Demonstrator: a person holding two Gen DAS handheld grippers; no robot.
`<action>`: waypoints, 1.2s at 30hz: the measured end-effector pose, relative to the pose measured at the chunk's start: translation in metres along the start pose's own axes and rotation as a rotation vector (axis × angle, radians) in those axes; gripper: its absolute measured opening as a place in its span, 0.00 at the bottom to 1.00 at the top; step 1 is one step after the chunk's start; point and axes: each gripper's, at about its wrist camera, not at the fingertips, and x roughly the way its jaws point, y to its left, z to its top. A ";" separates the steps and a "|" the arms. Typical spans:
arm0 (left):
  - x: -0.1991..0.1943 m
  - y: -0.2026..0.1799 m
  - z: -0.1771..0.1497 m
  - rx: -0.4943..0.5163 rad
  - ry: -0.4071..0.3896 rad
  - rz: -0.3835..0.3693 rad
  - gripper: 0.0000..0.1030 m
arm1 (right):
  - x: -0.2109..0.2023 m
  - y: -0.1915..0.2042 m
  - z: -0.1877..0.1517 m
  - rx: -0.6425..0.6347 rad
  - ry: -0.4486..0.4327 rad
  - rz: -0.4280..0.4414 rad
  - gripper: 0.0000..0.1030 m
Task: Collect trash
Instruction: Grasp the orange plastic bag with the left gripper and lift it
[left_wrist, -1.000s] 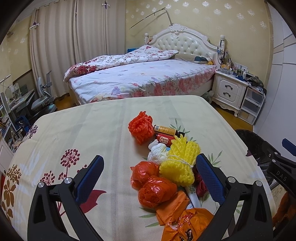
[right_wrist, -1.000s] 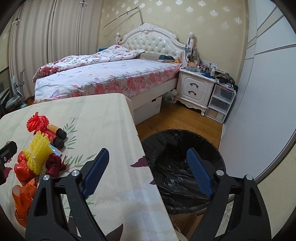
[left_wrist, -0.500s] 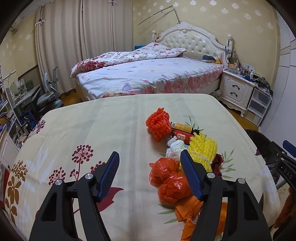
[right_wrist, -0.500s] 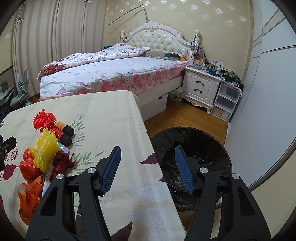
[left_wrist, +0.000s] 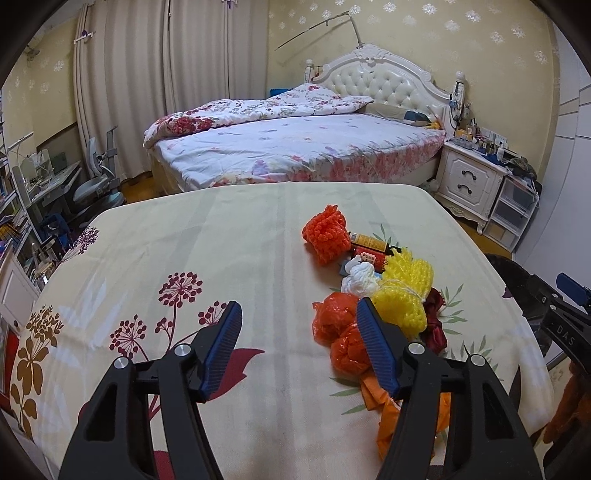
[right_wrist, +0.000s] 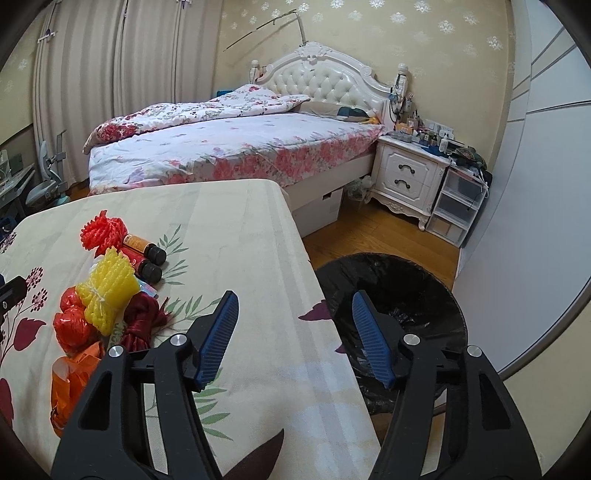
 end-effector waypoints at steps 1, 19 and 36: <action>-0.003 -0.001 -0.001 0.000 0.003 -0.010 0.64 | -0.003 -0.002 -0.002 0.004 -0.002 -0.005 0.61; -0.022 -0.058 -0.055 0.151 -0.010 -0.079 0.76 | -0.036 -0.041 -0.046 0.065 -0.006 -0.025 0.75; -0.025 -0.046 -0.072 0.158 -0.007 -0.146 0.22 | -0.030 -0.008 -0.046 0.001 0.003 0.022 0.75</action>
